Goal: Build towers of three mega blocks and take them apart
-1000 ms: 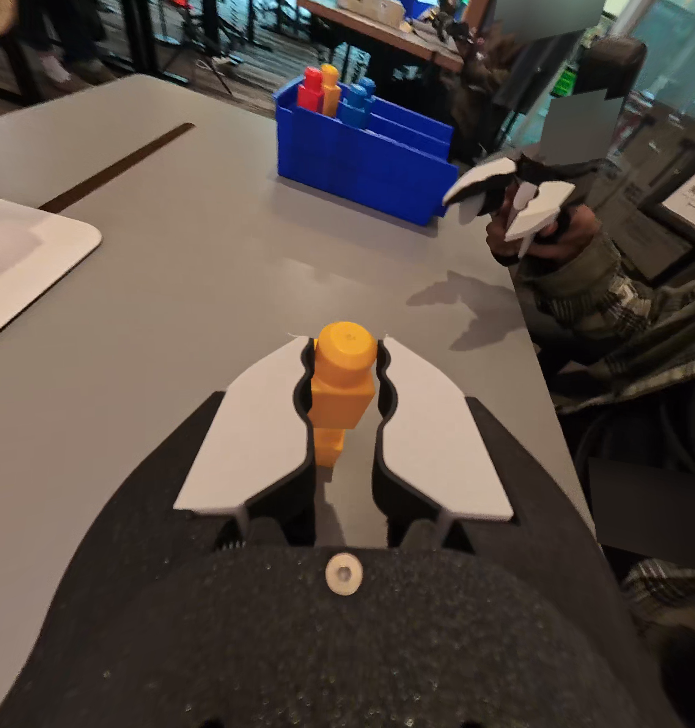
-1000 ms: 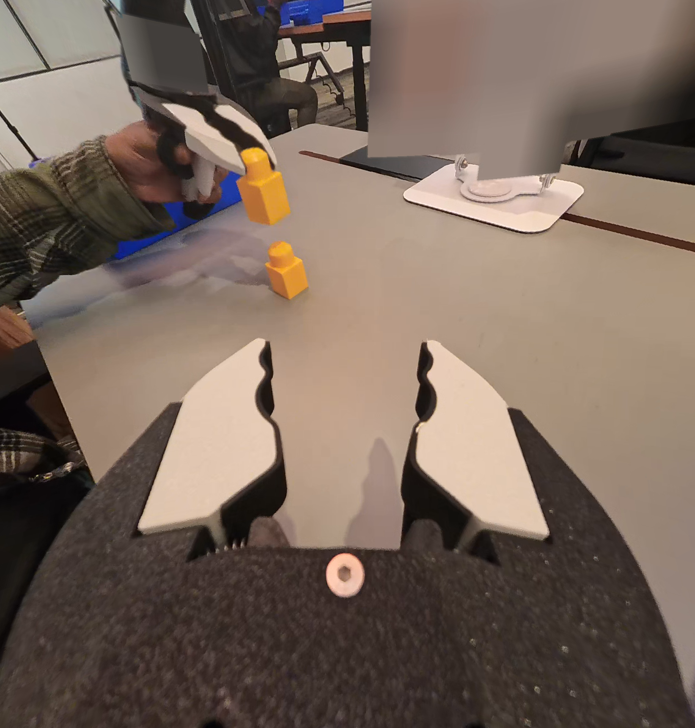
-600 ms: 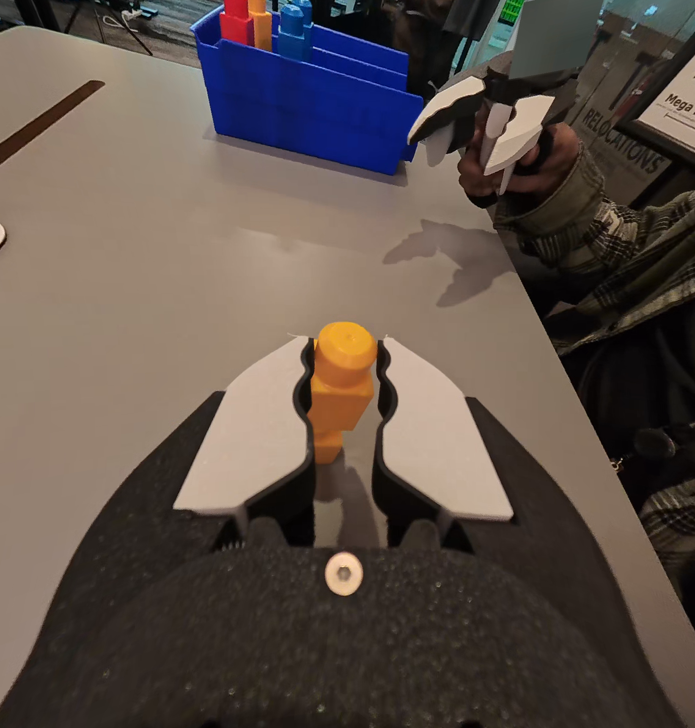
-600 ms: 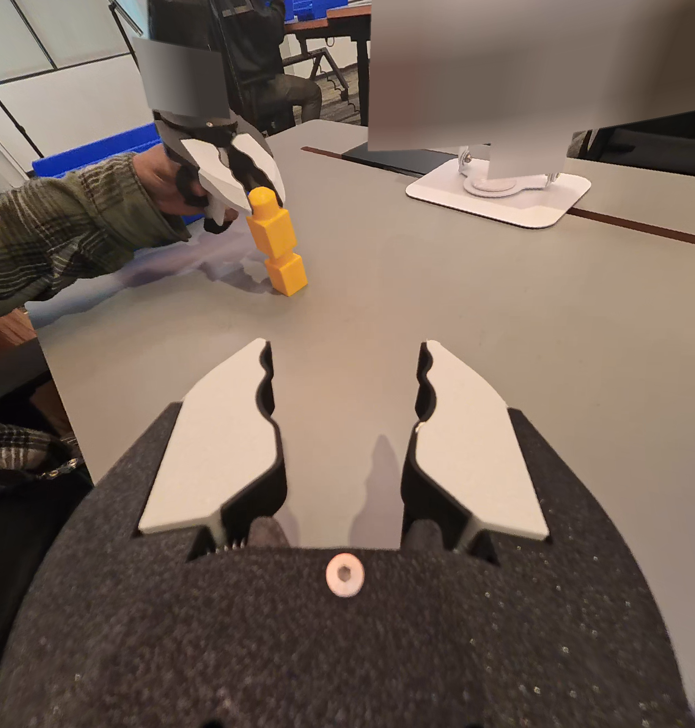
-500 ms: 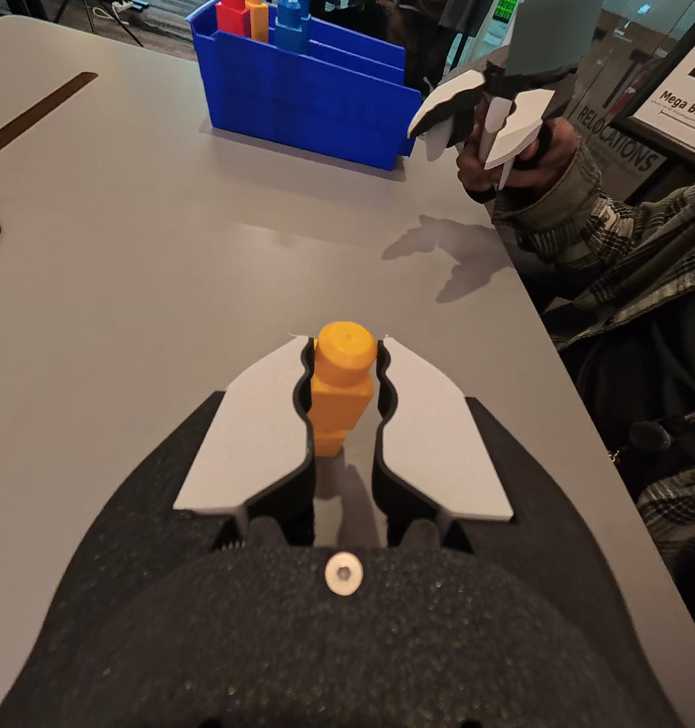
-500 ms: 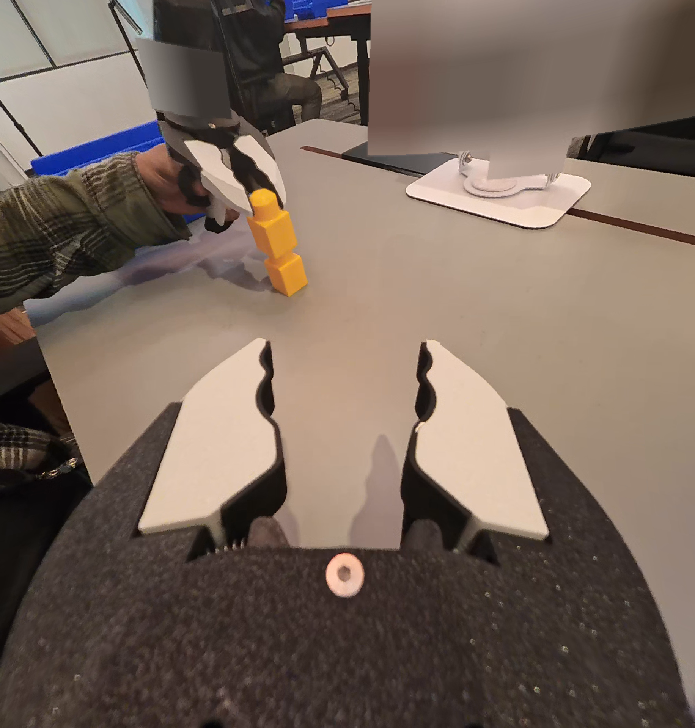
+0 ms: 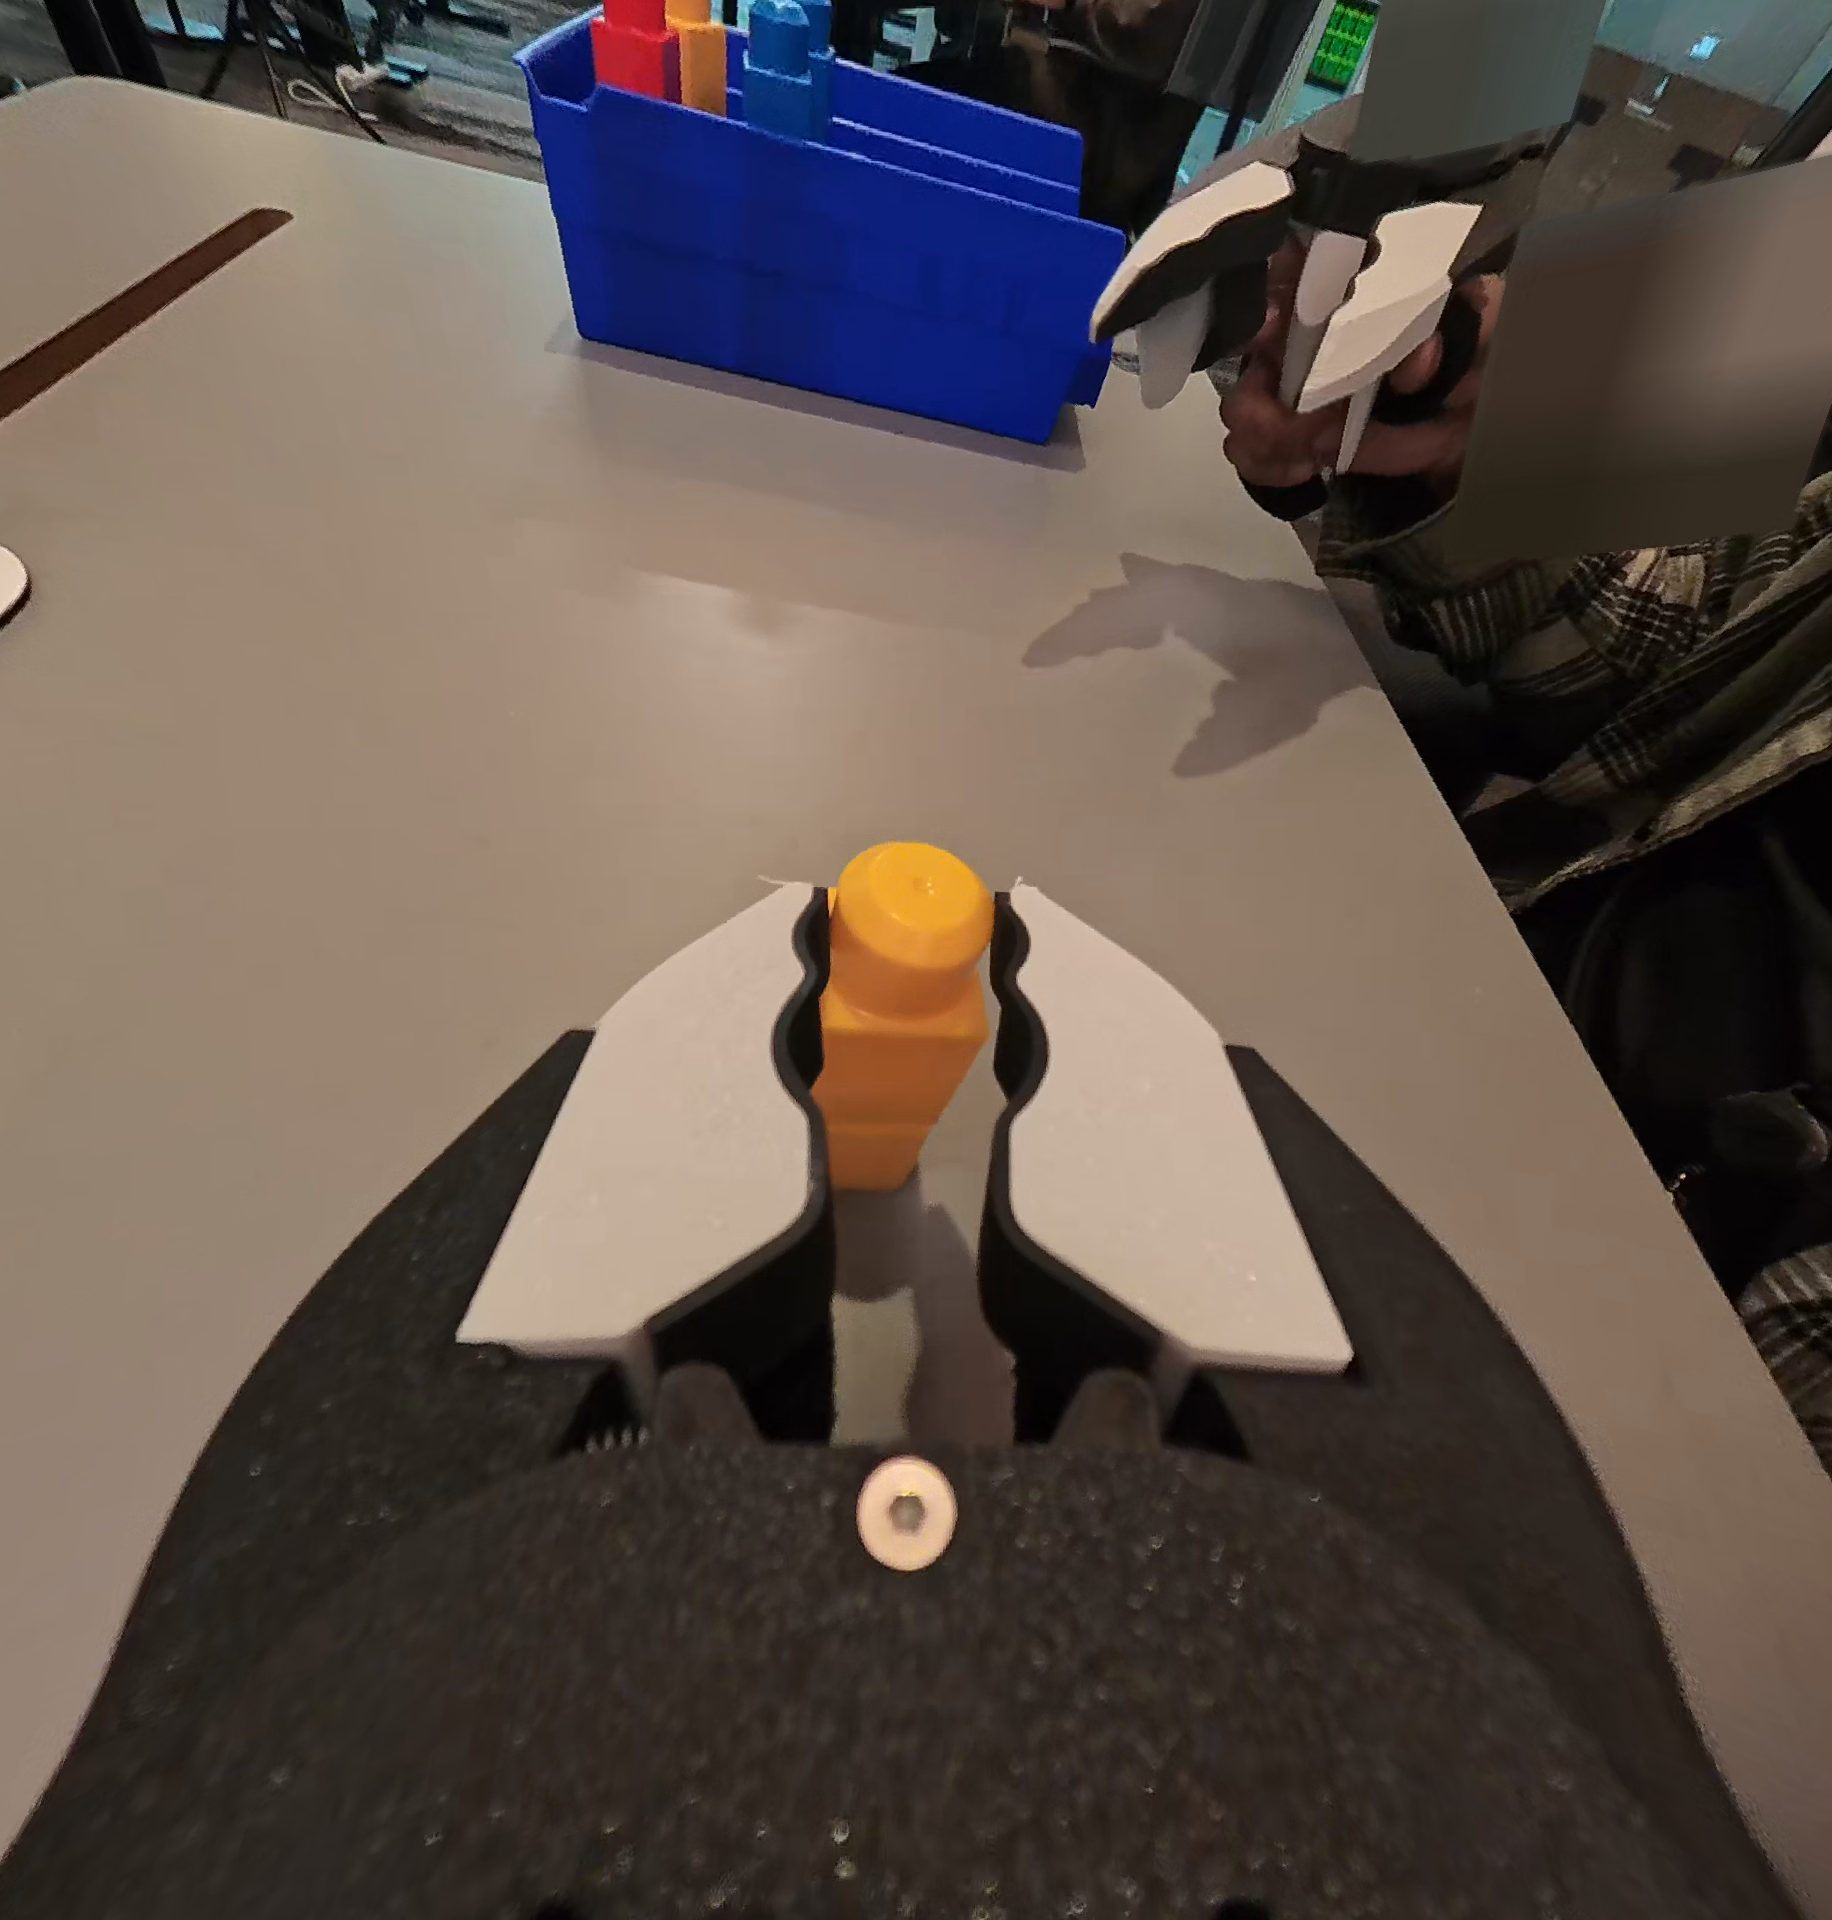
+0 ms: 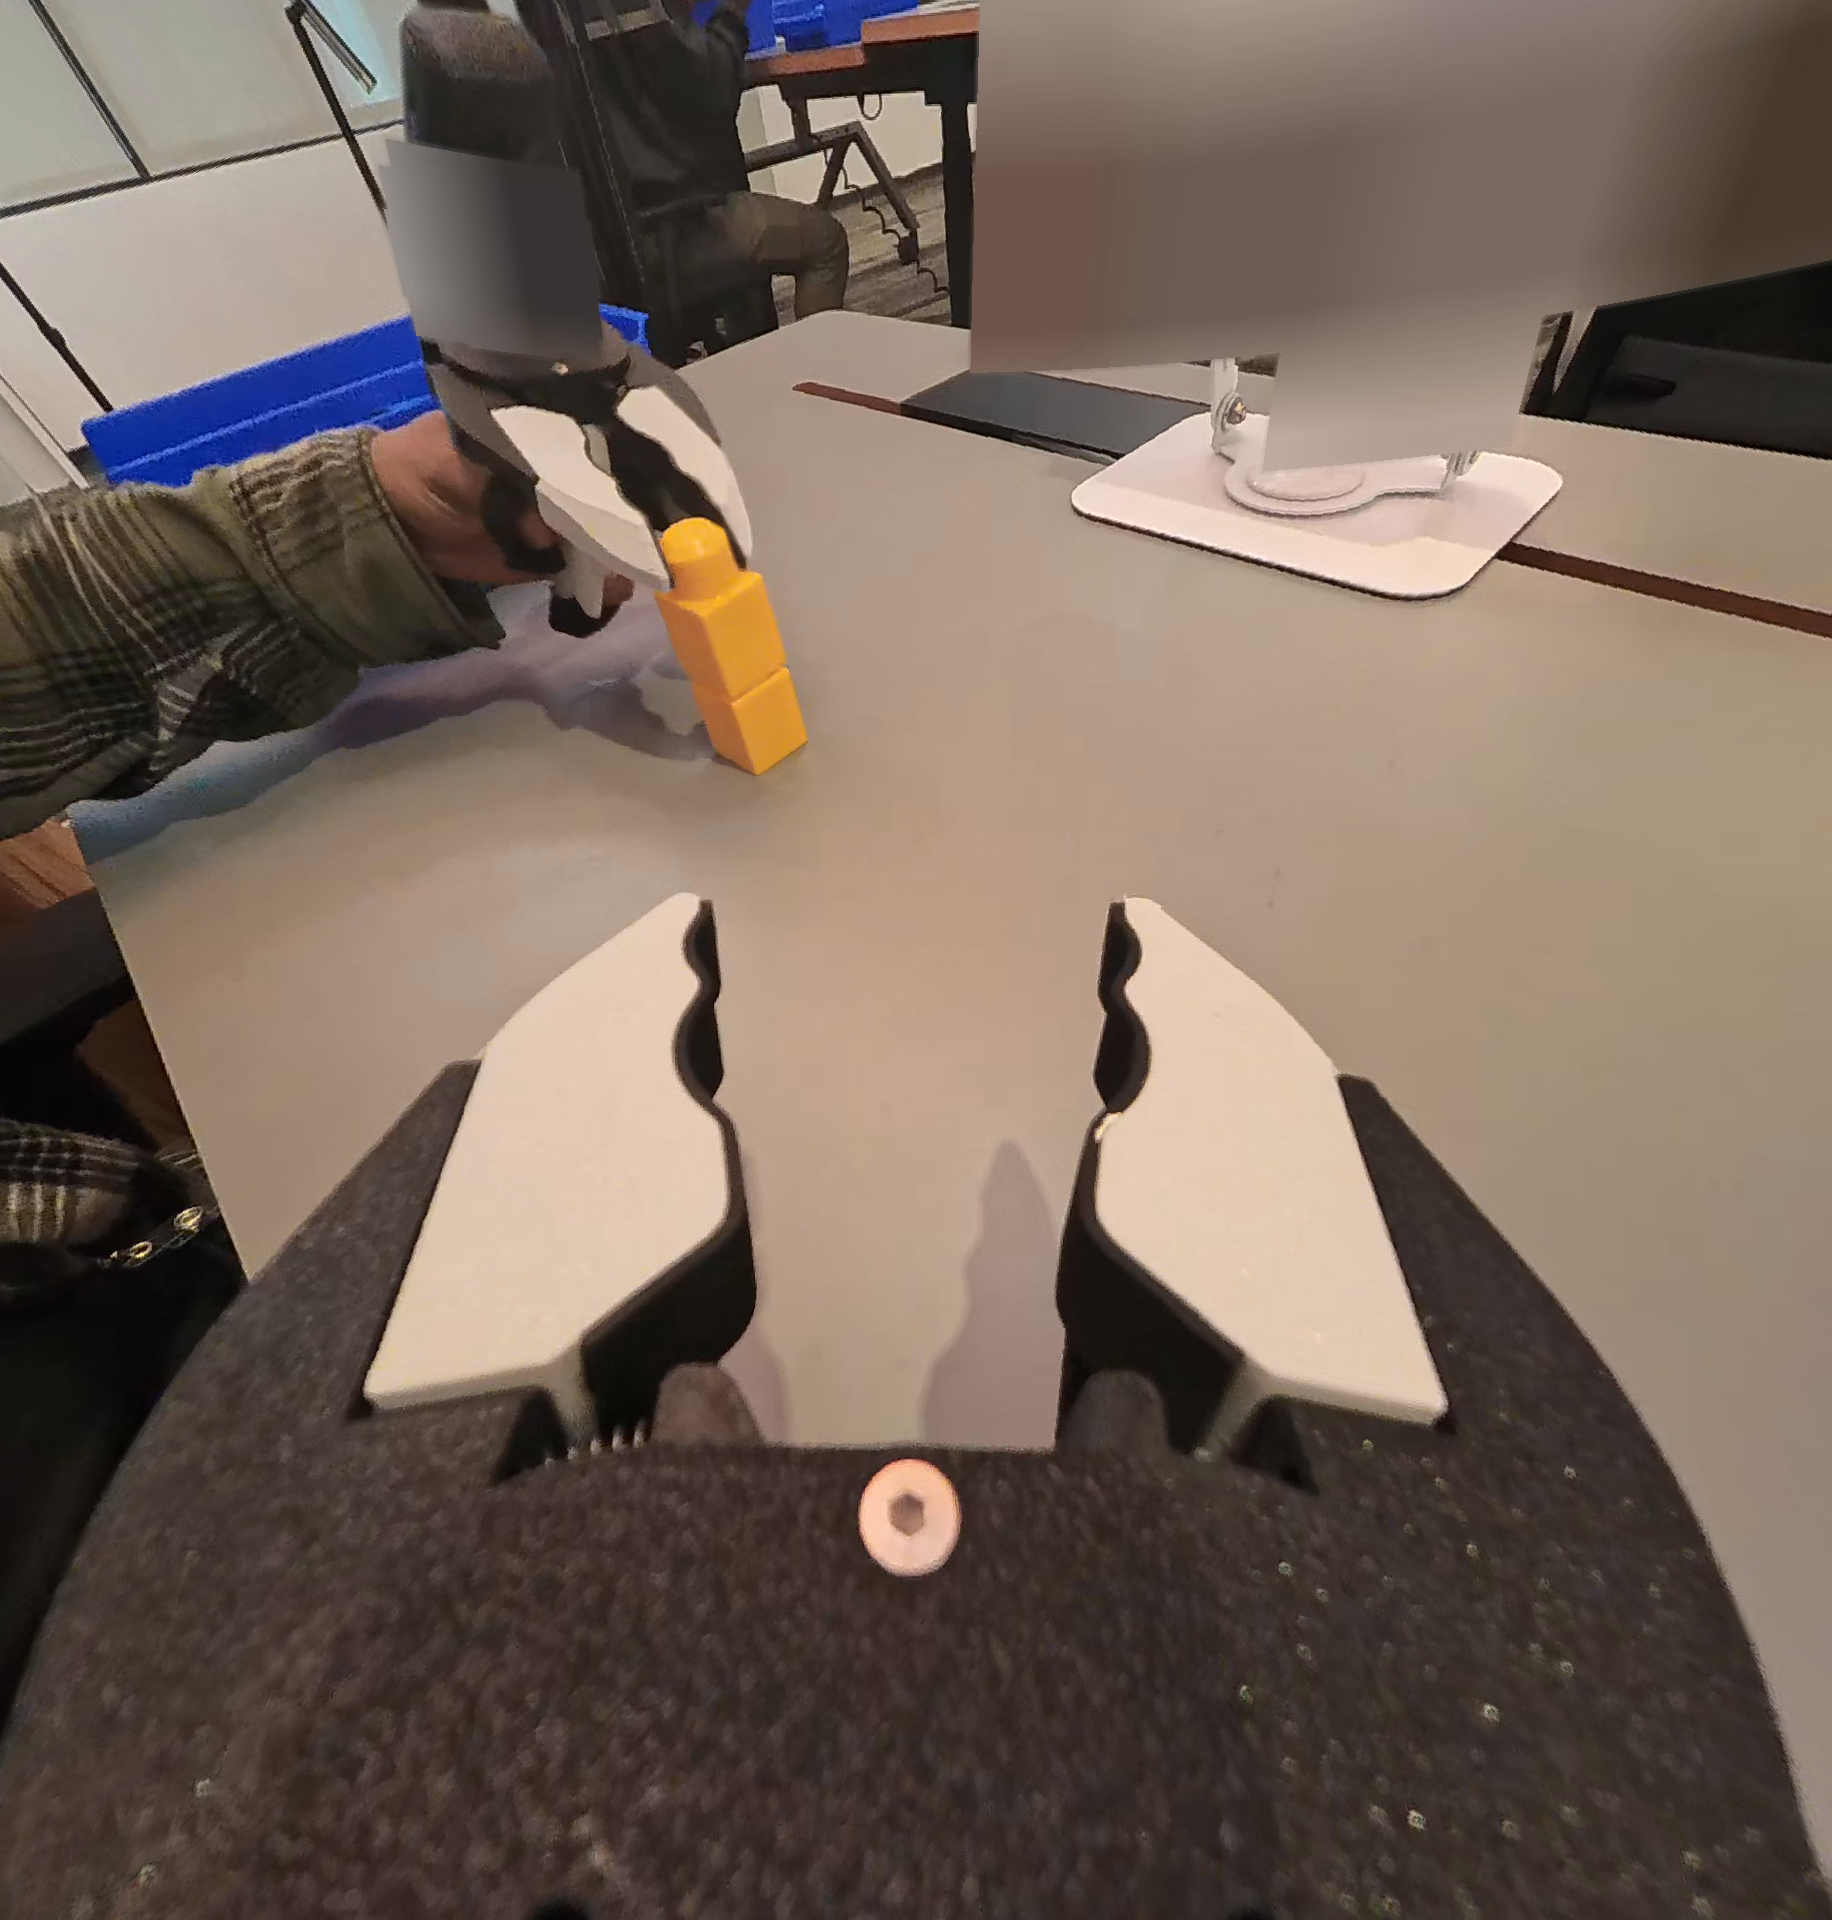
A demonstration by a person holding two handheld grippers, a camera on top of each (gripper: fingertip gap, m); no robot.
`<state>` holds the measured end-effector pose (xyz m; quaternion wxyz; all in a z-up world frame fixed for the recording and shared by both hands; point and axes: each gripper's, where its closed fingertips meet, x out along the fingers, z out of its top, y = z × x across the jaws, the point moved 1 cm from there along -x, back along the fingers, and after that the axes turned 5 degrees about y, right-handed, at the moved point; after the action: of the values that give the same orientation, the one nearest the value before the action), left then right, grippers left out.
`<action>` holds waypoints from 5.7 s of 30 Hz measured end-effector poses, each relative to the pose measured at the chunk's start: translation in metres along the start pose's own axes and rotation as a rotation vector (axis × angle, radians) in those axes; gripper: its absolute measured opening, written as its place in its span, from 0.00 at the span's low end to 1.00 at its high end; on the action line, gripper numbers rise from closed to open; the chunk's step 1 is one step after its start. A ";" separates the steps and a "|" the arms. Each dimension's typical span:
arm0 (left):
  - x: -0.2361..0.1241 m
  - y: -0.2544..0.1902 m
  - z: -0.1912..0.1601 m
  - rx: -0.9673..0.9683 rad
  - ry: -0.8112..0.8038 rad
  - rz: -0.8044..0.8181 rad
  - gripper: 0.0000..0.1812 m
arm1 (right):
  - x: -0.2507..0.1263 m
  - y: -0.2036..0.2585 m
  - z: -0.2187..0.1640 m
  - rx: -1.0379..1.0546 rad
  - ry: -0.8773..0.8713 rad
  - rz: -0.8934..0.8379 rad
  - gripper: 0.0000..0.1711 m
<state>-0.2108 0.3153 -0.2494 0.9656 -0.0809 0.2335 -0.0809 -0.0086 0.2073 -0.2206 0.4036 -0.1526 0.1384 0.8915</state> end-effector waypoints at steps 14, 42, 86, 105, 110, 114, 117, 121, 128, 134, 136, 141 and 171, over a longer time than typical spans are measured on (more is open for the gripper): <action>0.001 0.001 -0.004 0.050 0.093 0.056 0.16 | -0.001 0.003 0.001 0.001 -0.009 0.004 0.41; -0.007 0.005 0.006 0.007 0.041 0.092 0.33 | -0.005 0.005 0.006 -0.010 -0.017 0.005 0.43; -0.316 0.033 -0.210 -0.942 0.317 1.275 0.22 | 0.015 0.006 -0.008 0.010 0.037 0.031 0.43; -0.327 0.021 -0.166 -0.811 0.554 1.070 0.15 | 0.012 0.005 -0.008 0.013 0.031 0.037 0.43; -0.325 -0.001 -0.103 -0.672 0.810 0.948 0.15 | 0.013 0.008 -0.007 0.002 0.034 0.039 0.43; -0.285 -0.014 -0.034 -0.518 0.970 0.786 0.15 | 0.011 0.010 -0.004 -0.004 0.029 0.036 0.43; -0.239 -0.023 0.008 -0.402 1.145 0.665 0.15 | 0.008 0.010 -0.003 -0.008 0.025 0.032 0.42; -0.172 -0.033 0.040 -0.268 1.450 0.521 0.15 | 0.002 0.009 -0.002 -0.007 0.016 0.028 0.42; -0.084 -0.028 0.058 -0.147 1.765 0.374 0.15 | -0.010 0.007 0.002 -0.011 -0.011 0.025 0.42; -0.050 -0.022 0.064 -0.120 1.849 0.326 0.15 | -0.016 0.005 0.006 -0.006 -0.034 0.025 0.42; -0.043 -0.020 0.063 -0.117 1.879 0.314 0.15 | -0.016 0.006 0.007 -0.007 -0.036 0.027 0.42; -0.033 -0.017 0.055 -0.122 1.949 0.294 0.15 | -0.016 0.008 0.007 -0.011 -0.035 0.029 0.42; -0.010 -0.002 0.036 -0.213 1.920 0.215 0.14 | -0.016 0.008 0.006 -0.004 -0.036 0.036 0.41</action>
<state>-0.2035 0.3198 -0.2130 0.3542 -0.0455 0.9341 -0.0021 -0.0053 0.1940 -0.2080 0.3898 -0.1348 0.1319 0.9014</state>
